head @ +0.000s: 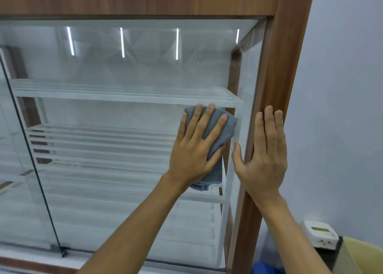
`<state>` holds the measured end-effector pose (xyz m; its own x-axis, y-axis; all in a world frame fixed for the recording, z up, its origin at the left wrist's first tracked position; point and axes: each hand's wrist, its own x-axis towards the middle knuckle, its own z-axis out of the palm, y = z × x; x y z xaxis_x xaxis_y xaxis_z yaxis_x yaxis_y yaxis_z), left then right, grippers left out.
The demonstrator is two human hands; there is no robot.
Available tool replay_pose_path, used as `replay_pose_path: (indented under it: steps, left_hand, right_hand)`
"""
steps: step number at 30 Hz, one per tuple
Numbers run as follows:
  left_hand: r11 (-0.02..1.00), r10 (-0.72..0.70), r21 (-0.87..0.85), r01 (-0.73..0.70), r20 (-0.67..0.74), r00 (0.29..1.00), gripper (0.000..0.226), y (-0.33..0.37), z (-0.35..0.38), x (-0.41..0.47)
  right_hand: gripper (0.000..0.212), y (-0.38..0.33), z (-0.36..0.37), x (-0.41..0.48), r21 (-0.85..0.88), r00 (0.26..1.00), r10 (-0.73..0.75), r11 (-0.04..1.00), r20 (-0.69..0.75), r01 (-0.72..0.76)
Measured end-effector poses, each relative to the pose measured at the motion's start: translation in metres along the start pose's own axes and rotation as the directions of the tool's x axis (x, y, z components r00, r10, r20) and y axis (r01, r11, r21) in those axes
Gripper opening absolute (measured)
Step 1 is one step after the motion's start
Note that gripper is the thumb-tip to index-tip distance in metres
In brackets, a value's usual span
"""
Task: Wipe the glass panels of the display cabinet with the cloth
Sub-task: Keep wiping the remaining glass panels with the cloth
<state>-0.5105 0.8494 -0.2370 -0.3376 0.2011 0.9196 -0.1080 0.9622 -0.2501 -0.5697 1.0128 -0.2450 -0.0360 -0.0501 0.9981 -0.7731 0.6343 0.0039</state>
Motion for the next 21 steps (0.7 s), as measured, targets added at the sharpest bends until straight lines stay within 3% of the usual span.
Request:
replay_pose_path:
  steps: [6,15,21]
  left_hand:
    - [0.999,-0.004,0.036,0.003,0.020,1.000,0.065,-0.019,-0.002,-0.030]
    - [0.938,-0.345,-0.004,0.345,-0.068,0.936,0.073,-0.100,-0.026,-0.082]
    - [0.891,-0.451,-0.121,0.438,-0.133,0.882,0.072,-0.085,-0.023,-0.039]
  right_hand:
    - [0.076,0.001,0.000,0.000,0.013,1.000,0.009,1.000,0.015,-0.009]
    - [0.077,0.000,0.000,0.000,0.015,1.000,0.009,1.000,0.010,-0.010]
    - [0.074,-0.001,0.000,0.000,0.016,1.000,0.013,1.000,0.015,-0.013]
